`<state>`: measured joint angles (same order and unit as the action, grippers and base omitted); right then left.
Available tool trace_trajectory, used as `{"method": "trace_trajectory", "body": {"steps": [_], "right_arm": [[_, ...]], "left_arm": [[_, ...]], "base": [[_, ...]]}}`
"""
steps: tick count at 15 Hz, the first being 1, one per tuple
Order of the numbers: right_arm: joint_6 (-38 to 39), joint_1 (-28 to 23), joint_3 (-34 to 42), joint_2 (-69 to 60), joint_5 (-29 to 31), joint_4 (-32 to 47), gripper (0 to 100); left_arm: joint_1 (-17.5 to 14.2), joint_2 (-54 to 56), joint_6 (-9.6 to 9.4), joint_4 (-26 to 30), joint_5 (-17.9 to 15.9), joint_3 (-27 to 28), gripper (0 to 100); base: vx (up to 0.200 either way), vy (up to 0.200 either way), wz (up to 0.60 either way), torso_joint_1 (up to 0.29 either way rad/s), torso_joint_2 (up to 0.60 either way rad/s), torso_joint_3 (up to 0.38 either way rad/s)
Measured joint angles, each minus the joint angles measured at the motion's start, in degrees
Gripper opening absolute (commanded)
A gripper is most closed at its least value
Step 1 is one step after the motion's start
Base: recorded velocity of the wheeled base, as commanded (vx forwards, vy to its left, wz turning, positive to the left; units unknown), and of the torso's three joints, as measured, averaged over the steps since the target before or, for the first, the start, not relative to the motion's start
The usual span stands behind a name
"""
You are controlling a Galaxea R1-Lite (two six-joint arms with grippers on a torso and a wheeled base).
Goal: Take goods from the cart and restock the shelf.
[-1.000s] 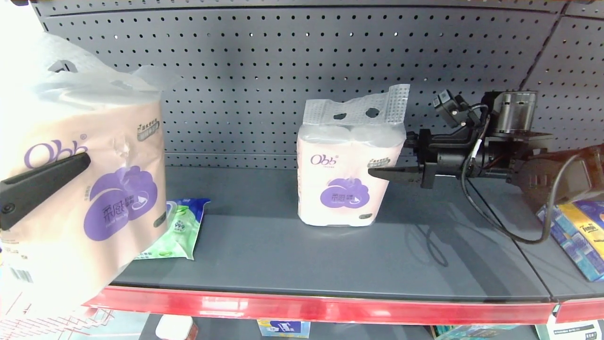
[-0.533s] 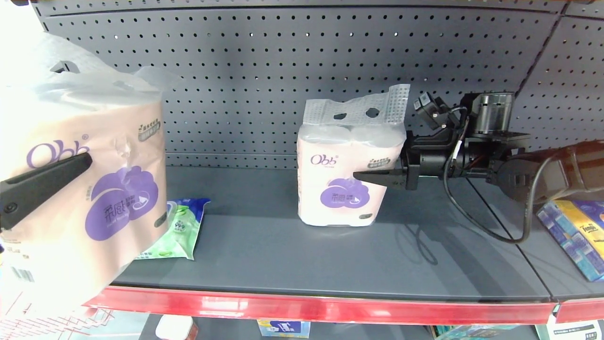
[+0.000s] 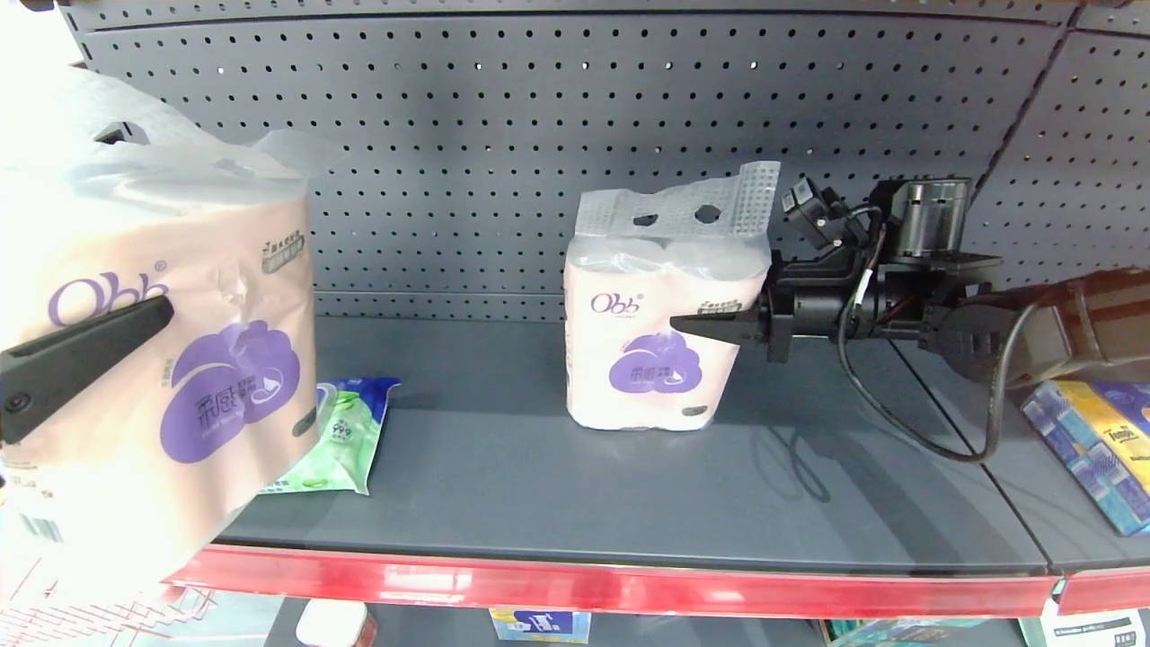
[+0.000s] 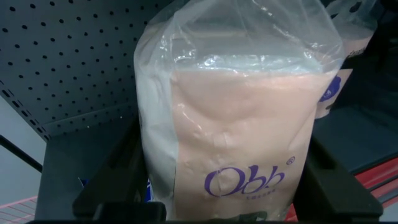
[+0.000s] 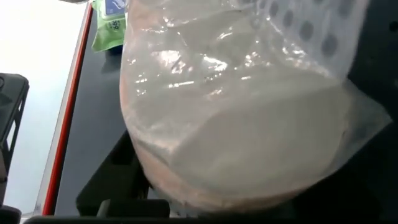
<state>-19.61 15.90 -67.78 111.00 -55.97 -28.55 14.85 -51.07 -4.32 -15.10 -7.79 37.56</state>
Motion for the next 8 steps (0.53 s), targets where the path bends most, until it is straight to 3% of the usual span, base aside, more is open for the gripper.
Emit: {"method": "trace_trajectory", "body": {"steps": [8], "right_arm": [[0.00,1.96,15.27,-11.00,2.93,0.41,0]], "left_arm": [[0.00,0.16,0.24,0.02,-0.20,-0.41,0]], "base": [[0.000,0.000,0.00,0.000,0.00,0.000]]}}
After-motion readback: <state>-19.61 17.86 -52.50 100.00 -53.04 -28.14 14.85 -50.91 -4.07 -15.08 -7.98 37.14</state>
